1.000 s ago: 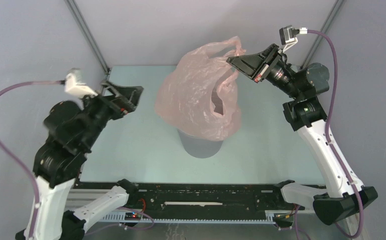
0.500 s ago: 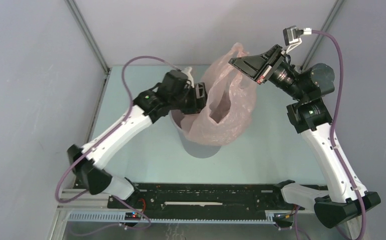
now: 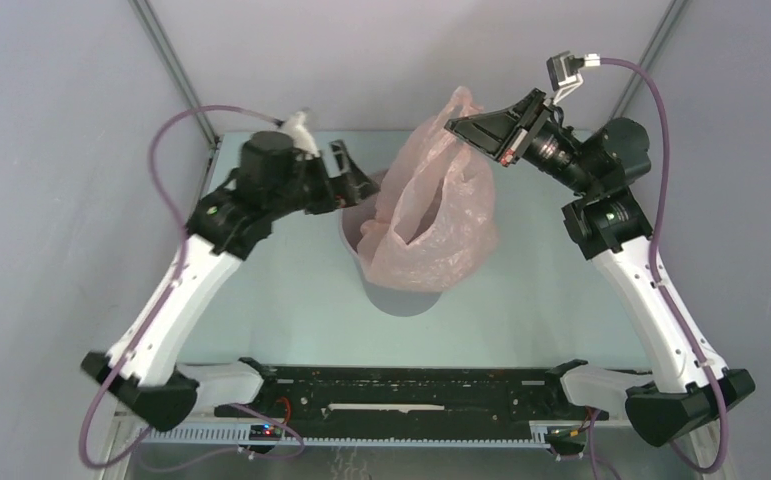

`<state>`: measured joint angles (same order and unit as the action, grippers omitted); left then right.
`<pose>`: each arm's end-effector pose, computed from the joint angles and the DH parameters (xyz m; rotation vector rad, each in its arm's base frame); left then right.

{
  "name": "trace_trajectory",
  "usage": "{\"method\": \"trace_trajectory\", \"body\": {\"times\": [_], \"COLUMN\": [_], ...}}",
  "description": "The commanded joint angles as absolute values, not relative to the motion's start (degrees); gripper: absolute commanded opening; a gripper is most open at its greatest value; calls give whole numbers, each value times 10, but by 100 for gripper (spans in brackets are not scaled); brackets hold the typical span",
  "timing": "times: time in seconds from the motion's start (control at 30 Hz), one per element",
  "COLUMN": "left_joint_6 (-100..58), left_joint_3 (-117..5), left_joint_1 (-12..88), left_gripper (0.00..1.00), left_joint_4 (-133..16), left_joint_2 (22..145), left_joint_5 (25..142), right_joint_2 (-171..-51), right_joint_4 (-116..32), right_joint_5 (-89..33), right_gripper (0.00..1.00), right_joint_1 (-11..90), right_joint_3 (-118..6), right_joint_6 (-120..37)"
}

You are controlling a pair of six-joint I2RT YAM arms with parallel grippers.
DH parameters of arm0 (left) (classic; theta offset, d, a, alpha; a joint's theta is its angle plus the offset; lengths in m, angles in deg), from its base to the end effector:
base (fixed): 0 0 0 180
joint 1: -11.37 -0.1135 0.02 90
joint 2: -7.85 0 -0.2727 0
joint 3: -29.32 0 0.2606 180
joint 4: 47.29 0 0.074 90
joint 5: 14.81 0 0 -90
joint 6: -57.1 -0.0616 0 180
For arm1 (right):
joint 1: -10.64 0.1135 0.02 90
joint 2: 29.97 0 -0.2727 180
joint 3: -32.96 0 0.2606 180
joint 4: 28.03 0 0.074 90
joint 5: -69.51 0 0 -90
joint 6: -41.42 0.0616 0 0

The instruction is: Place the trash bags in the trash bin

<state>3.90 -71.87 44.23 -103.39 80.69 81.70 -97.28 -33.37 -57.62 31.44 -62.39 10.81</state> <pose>0.2386 -0.1624 0.4349 -0.0001 2.1675 -0.8482 0.2283 0.1265 0.5351 -0.1860 1.4169 1.5623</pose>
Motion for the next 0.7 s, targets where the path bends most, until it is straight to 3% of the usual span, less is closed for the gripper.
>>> {"method": "trace_trajectory", "body": {"times": [0.0,0.2,0.3,0.37,0.47,0.67], "left_joint_6": [10,45,55,45,20,-60], "left_joint_3": [-732,-615,-557,-548,-553,-605], "left_joint_1": [415,424,510,584,679,753], "left_gripper": [93,92,93,90,77,76], "left_joint_4": [-1053,-919,-834,-816,-784,-754], "left_joint_2": [694,555,513,512,531,616], "left_joint_5": [804,891,902,878,849,809], "right_joint_2": [-992,-1046,-1096,-1132,-1176,-1213], "right_joint_4": [-321,-331,-284,-268,-251,-231], "right_joint_5": [-573,-527,-526,-524,-517,-533], "right_gripper": [0,0,0,0,0,0], "right_joint_1": [325,334,348,362,381,401], "right_joint_3": [-661,-715,-765,-803,-848,-869], "right_joint_6": [100,141,193,218,247,284]}}
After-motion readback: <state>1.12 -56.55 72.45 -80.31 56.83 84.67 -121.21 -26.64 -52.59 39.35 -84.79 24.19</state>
